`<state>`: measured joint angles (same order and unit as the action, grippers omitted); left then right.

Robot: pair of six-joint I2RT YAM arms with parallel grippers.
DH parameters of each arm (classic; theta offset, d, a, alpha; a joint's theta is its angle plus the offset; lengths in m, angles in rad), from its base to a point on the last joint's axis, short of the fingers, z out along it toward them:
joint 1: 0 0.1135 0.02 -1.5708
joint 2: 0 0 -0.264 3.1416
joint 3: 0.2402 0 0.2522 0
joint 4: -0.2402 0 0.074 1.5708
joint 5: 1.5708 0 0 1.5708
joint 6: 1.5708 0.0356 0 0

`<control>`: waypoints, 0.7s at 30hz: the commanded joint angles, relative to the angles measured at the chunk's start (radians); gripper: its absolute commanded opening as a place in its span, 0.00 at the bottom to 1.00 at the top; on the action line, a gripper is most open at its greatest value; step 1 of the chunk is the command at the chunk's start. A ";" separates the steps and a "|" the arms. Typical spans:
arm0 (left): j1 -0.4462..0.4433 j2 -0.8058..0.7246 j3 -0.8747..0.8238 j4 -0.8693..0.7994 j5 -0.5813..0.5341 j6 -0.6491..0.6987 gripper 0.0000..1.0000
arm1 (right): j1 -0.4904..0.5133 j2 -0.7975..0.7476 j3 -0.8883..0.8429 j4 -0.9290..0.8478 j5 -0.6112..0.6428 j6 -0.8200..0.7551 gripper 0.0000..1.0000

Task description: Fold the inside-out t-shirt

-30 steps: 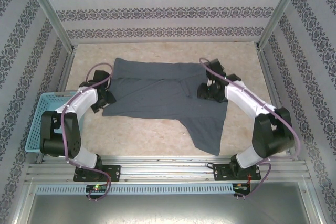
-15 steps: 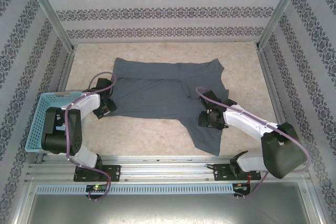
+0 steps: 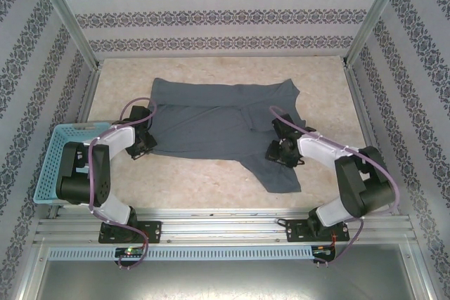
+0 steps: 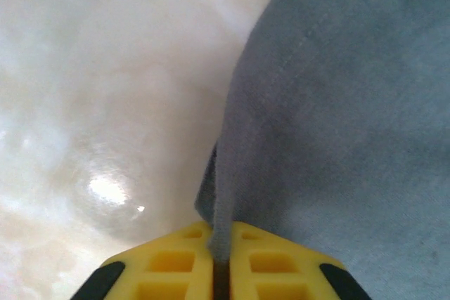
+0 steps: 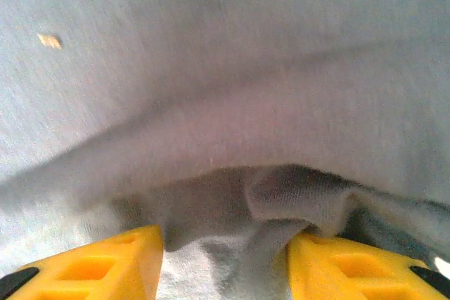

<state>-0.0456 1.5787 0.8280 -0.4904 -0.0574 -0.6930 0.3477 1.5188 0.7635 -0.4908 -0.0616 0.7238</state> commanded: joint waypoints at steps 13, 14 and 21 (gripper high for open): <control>-0.044 -0.043 0.027 0.012 0.038 0.008 0.06 | 0.099 -0.339 -0.142 -0.316 0.182 0.122 0.51; -0.045 -0.044 0.026 0.013 0.036 0.009 0.06 | 0.103 -0.360 -0.164 -0.319 0.172 0.155 0.50; -0.050 -0.054 0.020 0.015 0.032 0.007 0.06 | 0.160 -0.413 -0.193 -0.325 0.136 0.284 0.50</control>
<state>-0.0853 1.5555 0.8360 -0.4847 -0.0189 -0.6895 0.4957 1.1072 0.5850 -0.7975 0.0811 0.9237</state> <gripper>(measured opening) 0.057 0.496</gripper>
